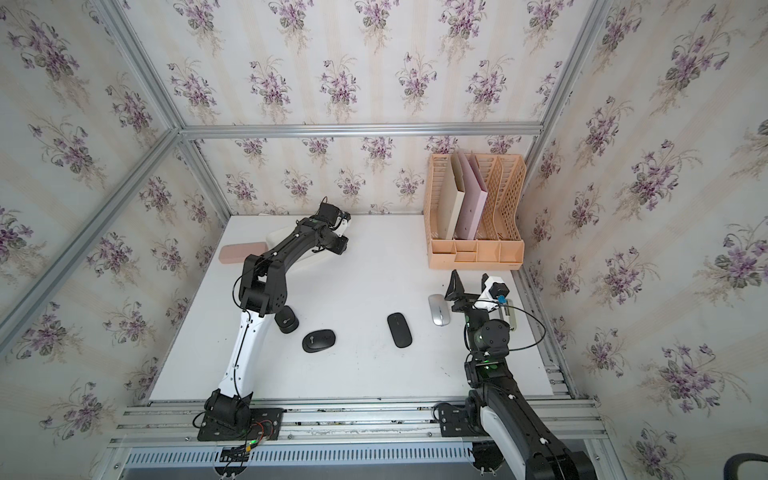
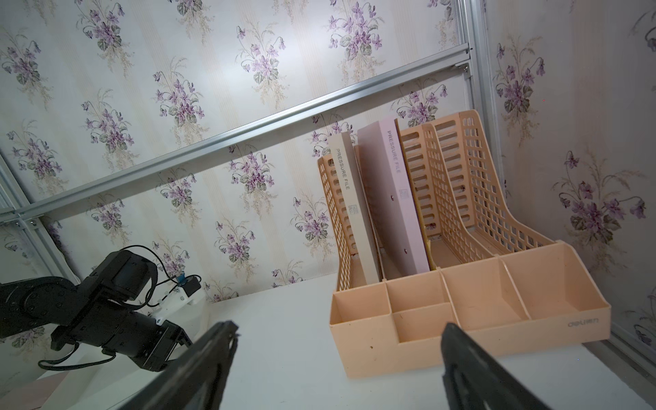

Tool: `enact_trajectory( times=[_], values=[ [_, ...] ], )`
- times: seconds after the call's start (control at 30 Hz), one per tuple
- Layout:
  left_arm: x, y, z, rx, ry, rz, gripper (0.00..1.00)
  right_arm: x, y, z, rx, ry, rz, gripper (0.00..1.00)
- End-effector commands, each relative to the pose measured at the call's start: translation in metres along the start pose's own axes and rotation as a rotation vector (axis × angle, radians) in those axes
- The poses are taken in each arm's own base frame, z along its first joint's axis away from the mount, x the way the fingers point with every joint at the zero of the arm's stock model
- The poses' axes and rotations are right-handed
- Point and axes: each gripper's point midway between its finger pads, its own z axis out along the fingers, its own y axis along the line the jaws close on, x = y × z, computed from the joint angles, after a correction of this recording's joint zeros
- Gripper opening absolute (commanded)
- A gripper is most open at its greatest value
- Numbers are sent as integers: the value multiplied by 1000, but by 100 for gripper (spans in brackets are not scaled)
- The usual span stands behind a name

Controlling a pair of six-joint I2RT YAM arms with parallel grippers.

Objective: Put the mouse in the storage box
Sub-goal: Move the storage box to the center of the board.

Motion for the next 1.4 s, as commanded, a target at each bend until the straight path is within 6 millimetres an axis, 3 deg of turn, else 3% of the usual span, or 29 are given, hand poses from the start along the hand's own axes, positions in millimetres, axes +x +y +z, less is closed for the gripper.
enact_trajectory(
  times=[0.0,0.27,0.53,1.0,1.13,1.37],
  values=[
    [-13,-13,-12,12,-59,86,37,-8,-1,-2,9,-33,4,94],
    [-5,-42,-18,25,-52,175,26,-11,-4,-6,20,-58,17,94],
    [6,-51,-15,20,-4,195,20,-11,-6,-7,30,-58,15,94],
    [15,-92,-46,11,-30,293,0,-12,-7,-10,34,-72,25,95],
    [19,-116,-62,52,-36,325,0,-13,-7,-10,38,-72,28,94],
    [41,-196,-93,171,-43,494,0,-15,-10,-13,51,-85,30,95]
  ],
)
